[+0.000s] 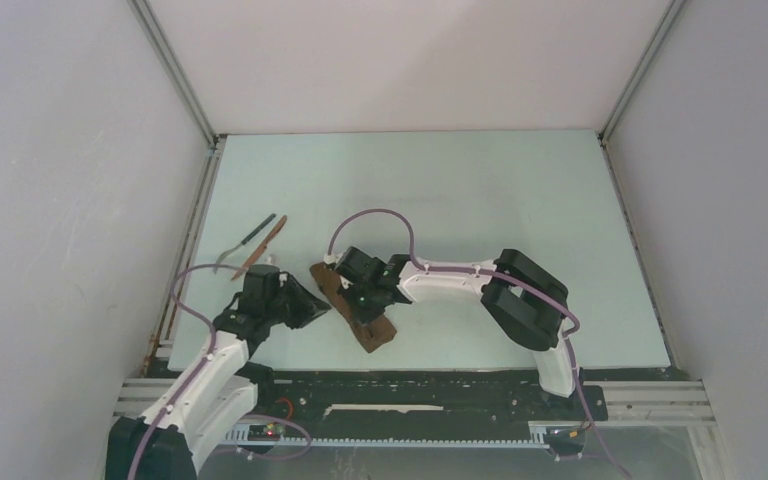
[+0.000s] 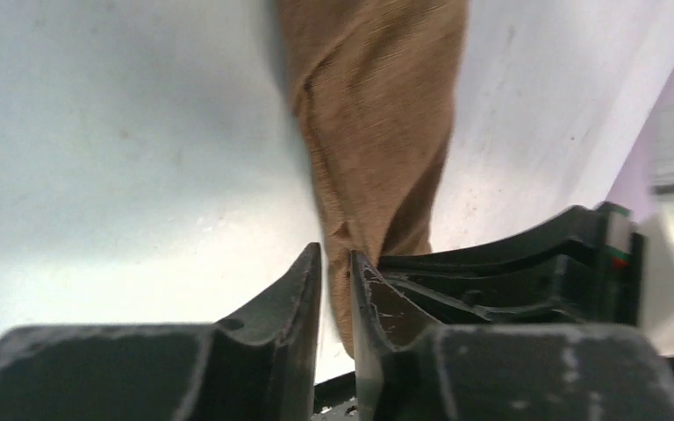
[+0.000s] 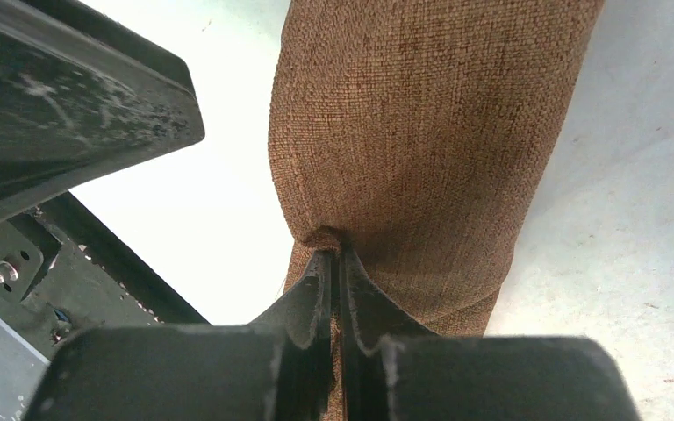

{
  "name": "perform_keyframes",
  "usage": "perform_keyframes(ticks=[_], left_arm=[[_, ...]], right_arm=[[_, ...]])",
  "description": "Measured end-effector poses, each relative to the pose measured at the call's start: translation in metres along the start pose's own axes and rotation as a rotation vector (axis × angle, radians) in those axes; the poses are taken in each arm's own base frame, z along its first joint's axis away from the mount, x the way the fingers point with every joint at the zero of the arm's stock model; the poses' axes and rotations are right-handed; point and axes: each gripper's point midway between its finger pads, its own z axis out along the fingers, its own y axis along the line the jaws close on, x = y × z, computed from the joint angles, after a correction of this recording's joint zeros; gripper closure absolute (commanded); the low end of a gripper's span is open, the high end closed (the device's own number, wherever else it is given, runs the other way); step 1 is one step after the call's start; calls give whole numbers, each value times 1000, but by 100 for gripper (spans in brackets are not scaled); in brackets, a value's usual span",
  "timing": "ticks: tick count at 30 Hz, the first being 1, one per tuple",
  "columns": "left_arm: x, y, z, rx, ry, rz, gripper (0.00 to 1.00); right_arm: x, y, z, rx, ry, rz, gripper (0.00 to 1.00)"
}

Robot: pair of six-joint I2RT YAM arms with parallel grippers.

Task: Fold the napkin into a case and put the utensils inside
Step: Smooth out the smaller rectangle-folded napkin at the center of the board, then pick up the smaller rectangle-folded napkin from the center of the board.

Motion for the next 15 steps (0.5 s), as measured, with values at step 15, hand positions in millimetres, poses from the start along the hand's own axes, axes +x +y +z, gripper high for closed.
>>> perform_keyframes(ticks=[15], left_arm=[[-23, -24, 51, -12, 103, -28, 99]], right_arm=[[1, 2, -1, -23, -6, 15, 75]])
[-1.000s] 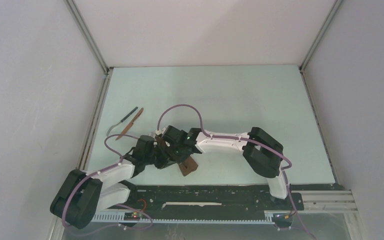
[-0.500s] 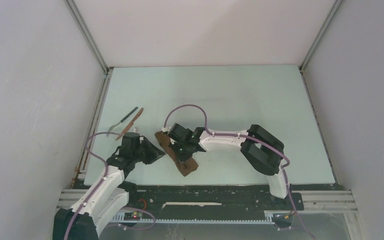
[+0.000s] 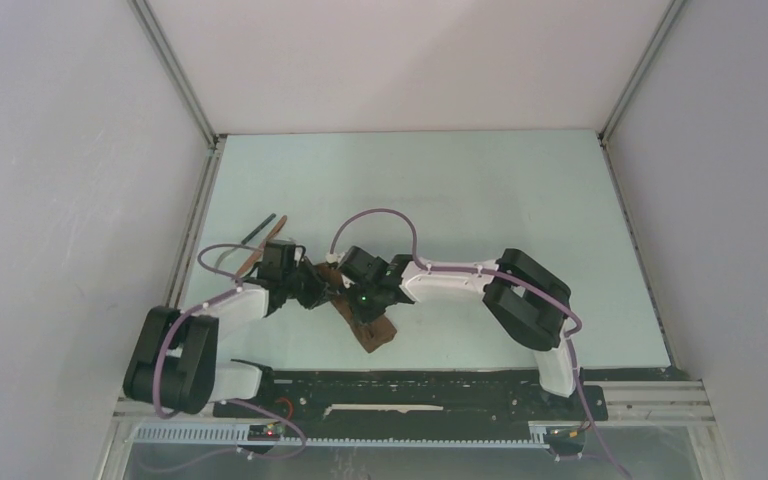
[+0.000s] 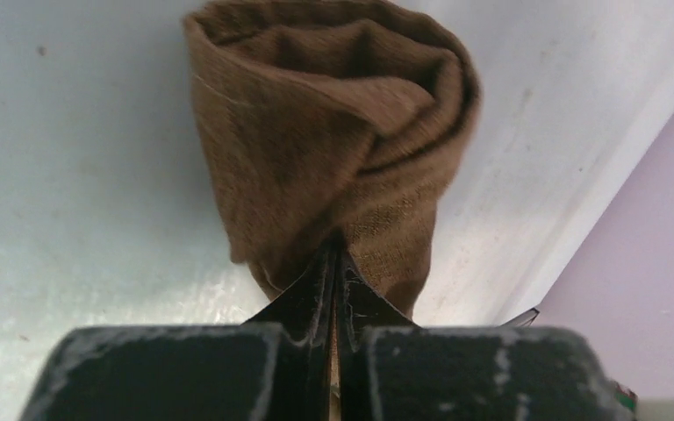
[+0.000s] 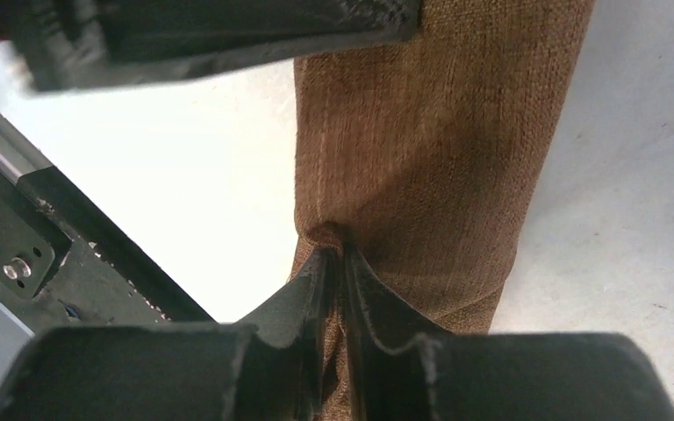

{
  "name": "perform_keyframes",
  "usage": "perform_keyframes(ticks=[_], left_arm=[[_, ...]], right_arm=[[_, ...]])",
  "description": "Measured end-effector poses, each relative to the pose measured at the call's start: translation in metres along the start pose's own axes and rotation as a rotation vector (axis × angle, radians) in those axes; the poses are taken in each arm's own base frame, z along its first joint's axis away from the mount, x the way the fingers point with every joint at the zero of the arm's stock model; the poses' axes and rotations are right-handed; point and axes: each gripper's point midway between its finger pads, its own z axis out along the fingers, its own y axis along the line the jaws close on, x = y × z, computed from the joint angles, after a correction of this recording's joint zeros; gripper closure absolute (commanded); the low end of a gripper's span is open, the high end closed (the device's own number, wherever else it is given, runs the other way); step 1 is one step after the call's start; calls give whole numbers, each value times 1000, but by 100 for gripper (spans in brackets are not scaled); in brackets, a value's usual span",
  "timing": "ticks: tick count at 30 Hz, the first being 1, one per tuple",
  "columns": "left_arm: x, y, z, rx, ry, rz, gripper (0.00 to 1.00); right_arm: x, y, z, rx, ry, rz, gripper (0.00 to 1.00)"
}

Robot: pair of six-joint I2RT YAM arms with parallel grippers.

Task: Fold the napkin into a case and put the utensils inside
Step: Pick up the smaller rectangle-folded napkin from the center of the board.

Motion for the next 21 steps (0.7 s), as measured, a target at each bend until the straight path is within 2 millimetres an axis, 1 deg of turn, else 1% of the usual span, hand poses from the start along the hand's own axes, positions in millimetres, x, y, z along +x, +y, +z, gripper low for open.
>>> perform_keyframes(ticks=[2, 4, 7, 9, 11, 14, 18, 20, 21], left_arm=[[-1, 8, 7, -22, 10, -14, 99], [-4, 7, 10, -14, 18, -20, 100], [-6, 5, 14, -6, 29, -11, 100], [-7, 5, 14, 2, 34, -8, 100], [-7, 6, 14, 5, 37, -3, 100], [-8, 6, 14, 9, 39, 9, 100], [-7, 6, 14, 14, 45, 19, 100], [-7, 7, 14, 16, 48, 24, 100], [-7, 7, 14, 17, 49, 23, 100]], right_arm=[[0, 1, -2, -4, -3, 3, 65], [1, 3, -6, -10, -5, 8, 53], [-2, 9, -19, -37, -20, 11, 44], [-7, 14, -29, -67, -37, 18, 42], [-16, 19, -41, -109, -63, 31, 41], [-34, 19, -47, -167, -107, 62, 41], [-44, 13, -43, -191, -127, 96, 41], [-40, 11, -35, -185, -125, 97, 42], [-33, 11, -30, -175, -114, 92, 42]])
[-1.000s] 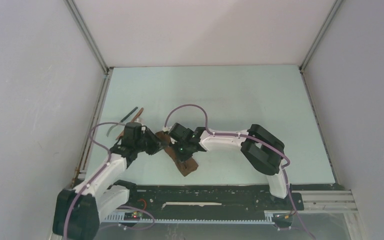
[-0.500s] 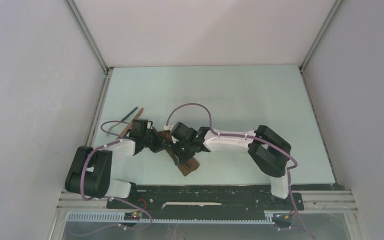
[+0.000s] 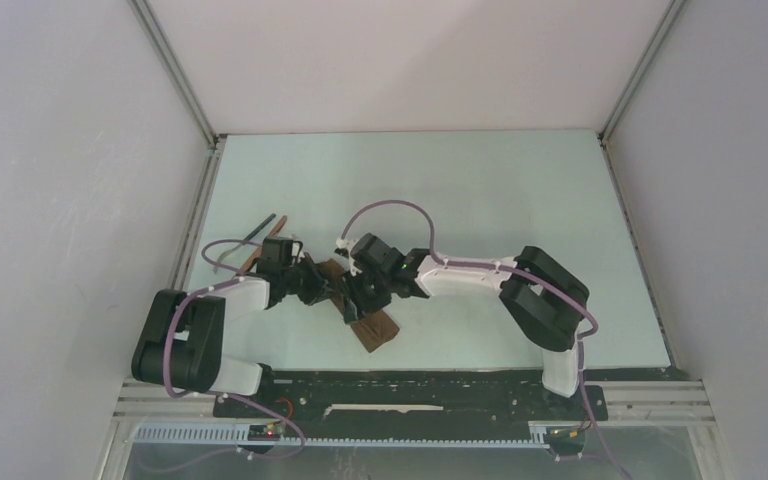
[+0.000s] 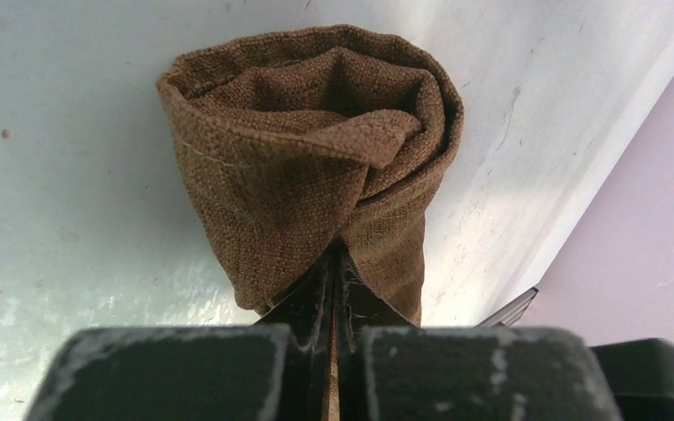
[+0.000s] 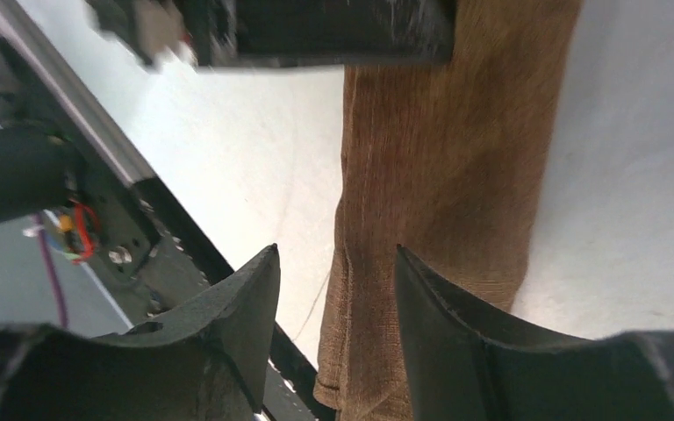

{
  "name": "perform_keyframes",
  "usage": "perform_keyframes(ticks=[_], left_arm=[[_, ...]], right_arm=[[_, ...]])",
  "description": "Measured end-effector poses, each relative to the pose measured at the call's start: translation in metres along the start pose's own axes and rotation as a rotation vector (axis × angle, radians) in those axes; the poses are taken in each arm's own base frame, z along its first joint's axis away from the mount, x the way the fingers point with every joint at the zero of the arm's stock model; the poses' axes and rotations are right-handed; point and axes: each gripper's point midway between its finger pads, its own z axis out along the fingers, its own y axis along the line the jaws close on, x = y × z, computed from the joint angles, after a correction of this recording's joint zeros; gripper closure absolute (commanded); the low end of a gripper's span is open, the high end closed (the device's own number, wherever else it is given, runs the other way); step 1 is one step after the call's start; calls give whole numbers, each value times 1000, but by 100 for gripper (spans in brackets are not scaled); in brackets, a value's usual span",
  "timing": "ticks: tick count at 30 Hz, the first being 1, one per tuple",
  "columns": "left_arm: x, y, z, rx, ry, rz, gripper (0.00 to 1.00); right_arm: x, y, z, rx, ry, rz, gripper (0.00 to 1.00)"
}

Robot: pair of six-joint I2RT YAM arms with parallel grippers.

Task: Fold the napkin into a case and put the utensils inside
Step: Pick up the smaller rectangle-folded napkin from the center of the board.

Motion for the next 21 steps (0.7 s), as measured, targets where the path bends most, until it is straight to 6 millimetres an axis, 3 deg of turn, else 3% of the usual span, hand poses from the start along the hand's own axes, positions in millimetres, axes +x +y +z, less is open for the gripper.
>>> perform_keyframes(ticks=[5, 14, 21], left_arm=[[0, 0, 0, 3, 5, -6, 100], [0, 0, 0, 5, 8, -8, 100], [0, 0, 0, 7, 10, -9, 100]], right_arm=[[40, 0, 21, 73, 70, -53, 39], [41, -2, 14, 289, 34, -233, 34], [17, 10, 3, 436, 5, -386, 34]])
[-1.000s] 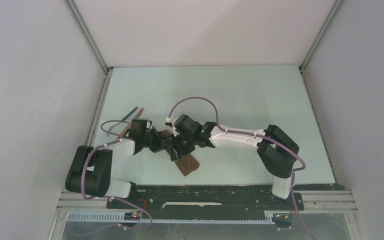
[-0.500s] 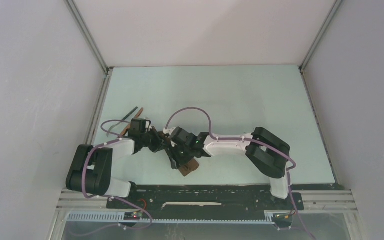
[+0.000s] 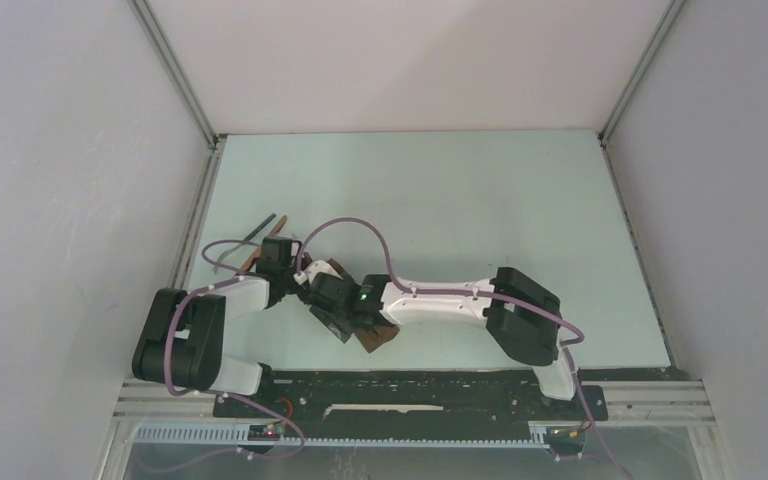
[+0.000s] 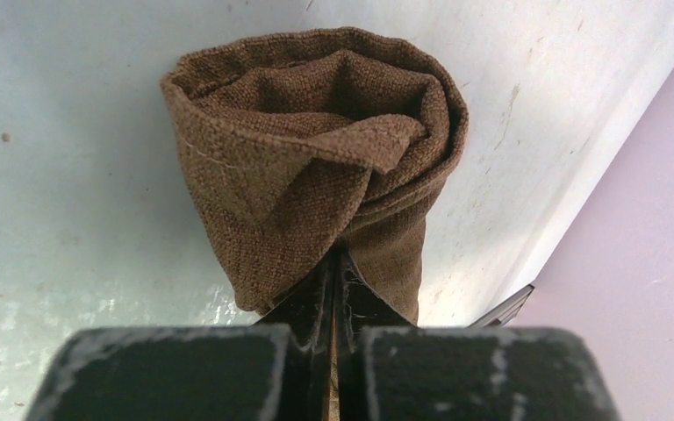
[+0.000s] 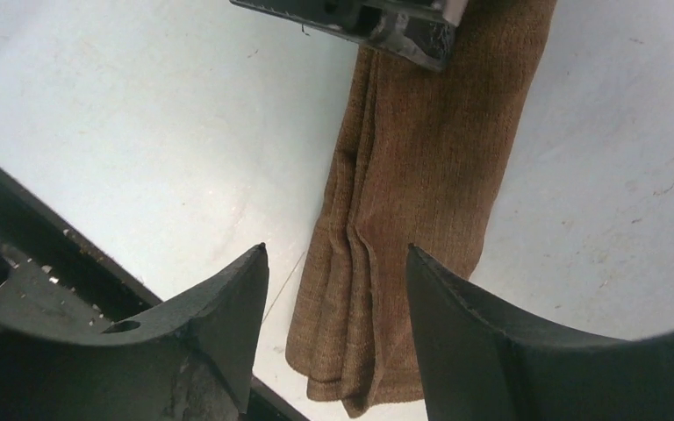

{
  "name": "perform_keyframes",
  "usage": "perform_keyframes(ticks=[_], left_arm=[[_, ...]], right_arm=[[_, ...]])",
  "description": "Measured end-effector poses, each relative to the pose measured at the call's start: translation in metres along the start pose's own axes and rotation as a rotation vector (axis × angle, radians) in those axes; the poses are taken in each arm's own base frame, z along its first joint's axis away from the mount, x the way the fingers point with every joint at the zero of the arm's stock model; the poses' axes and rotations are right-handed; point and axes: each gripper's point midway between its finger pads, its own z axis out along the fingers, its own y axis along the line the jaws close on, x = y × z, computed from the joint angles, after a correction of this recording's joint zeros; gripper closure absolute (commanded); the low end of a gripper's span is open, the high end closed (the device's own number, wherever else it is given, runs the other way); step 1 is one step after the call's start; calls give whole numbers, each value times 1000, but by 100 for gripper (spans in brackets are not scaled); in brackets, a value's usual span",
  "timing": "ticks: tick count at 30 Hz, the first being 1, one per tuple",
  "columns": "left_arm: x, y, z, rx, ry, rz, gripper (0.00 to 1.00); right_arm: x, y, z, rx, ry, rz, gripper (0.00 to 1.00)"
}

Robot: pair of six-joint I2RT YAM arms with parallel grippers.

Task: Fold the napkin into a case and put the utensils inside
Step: Pick up the smaller rectangle-folded napkin from the center of the board, then turn over the smaller rectangle folded napkin at the center of the board.

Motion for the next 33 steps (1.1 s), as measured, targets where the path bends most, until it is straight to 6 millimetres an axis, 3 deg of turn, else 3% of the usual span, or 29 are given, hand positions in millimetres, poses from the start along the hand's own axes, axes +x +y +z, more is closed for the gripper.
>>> perform_keyframes(ticks=[3, 10, 14, 17, 21, 24, 28, 30, 33], left_arm=[[0, 0, 0, 2, 1, 0, 100], [0, 0, 1, 5, 4, -2, 100], [0, 0, 1, 9, 6, -3, 100], [-1, 0, 1, 11, 7, -5, 100], [-1, 0, 0, 12, 6, -3, 98], [-2, 0, -1, 5, -2, 2, 89], [-8, 2, -14, -36, -50, 21, 67], [-20, -8, -31, -41, -105, 48, 56], [-46, -42, -68, 1, -237, 120, 49]], right_arm=[[2, 2, 7, 24, 18, -30, 34], [29, -4, 27, 73, 104, -58, 39], [28, -7, 28, 100, 95, -59, 45], [28, -8, 28, 121, 85, -55, 57], [29, -7, 30, 139, 73, -47, 82], [29, -9, 31, 157, 59, -43, 100], [29, -10, 29, 142, 24, -18, 100], [30, -10, 26, 95, 19, 15, 100], [36, -5, 20, -34, 20, 83, 100]])
